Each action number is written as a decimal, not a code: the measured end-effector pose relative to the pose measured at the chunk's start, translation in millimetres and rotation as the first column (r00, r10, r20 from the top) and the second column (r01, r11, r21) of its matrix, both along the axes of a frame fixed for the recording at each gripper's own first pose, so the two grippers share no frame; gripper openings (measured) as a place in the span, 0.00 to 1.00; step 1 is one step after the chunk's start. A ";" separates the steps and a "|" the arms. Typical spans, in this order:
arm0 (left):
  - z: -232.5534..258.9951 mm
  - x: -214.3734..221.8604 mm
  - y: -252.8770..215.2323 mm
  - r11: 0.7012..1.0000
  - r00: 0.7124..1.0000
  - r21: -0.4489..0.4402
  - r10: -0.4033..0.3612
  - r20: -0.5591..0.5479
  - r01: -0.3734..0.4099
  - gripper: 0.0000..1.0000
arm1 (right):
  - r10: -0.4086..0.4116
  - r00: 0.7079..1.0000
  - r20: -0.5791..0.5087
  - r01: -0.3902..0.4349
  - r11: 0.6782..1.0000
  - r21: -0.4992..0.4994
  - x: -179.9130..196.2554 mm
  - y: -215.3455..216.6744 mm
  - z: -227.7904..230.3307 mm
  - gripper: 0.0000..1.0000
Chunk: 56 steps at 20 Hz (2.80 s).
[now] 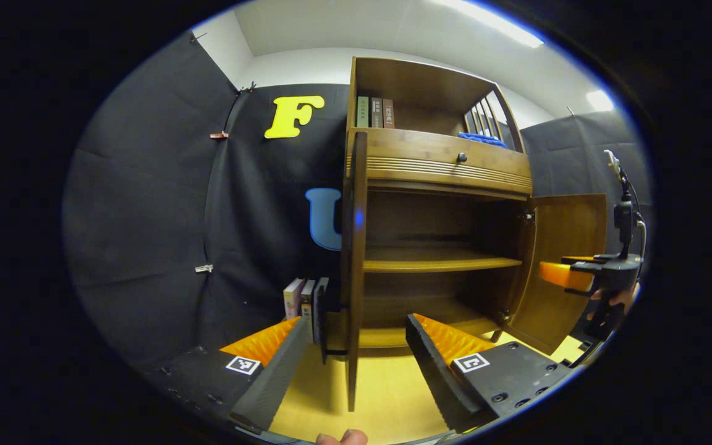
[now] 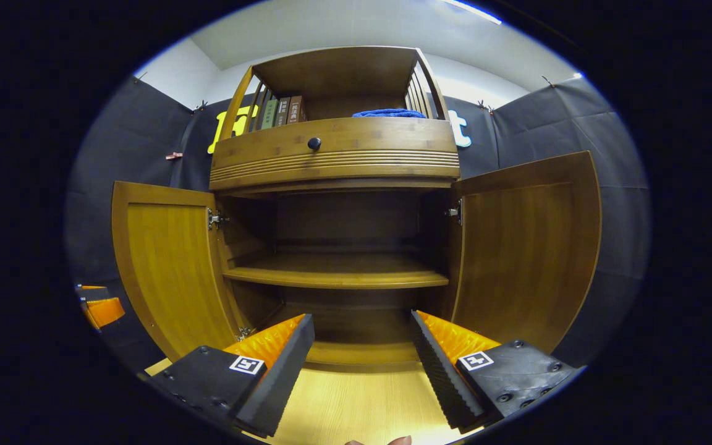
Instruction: Open the right door of the double-door shoe cabinet with the right hand, and open the left door with the left hand.
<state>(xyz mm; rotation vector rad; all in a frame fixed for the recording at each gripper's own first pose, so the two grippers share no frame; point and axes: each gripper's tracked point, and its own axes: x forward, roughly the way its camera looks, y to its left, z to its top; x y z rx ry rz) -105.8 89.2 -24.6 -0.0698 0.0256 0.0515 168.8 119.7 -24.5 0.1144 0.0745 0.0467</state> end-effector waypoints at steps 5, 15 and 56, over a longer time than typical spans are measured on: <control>6.1 16.2 -32.9 0.999 0.999 0.018 -0.051 0.000 0.051 0.98 | -0.001 1.000 0.010 0.002 1.000 -0.024 -0.5 3.2 1.6 0.98; 16.4 47.1 -66.8 0.992 0.992 0.019 -0.125 0.017 0.125 0.97 | 0.014 0.999 0.029 -0.014 1.000 -0.019 2.4 14.3 10.9 0.96; 36.4 45.8 -70.8 0.997 0.996 0.016 -0.077 0.048 0.077 0.95 | 0.043 0.996 0.082 -0.038 0.997 -0.062 -14.8 4.5 40.9 0.98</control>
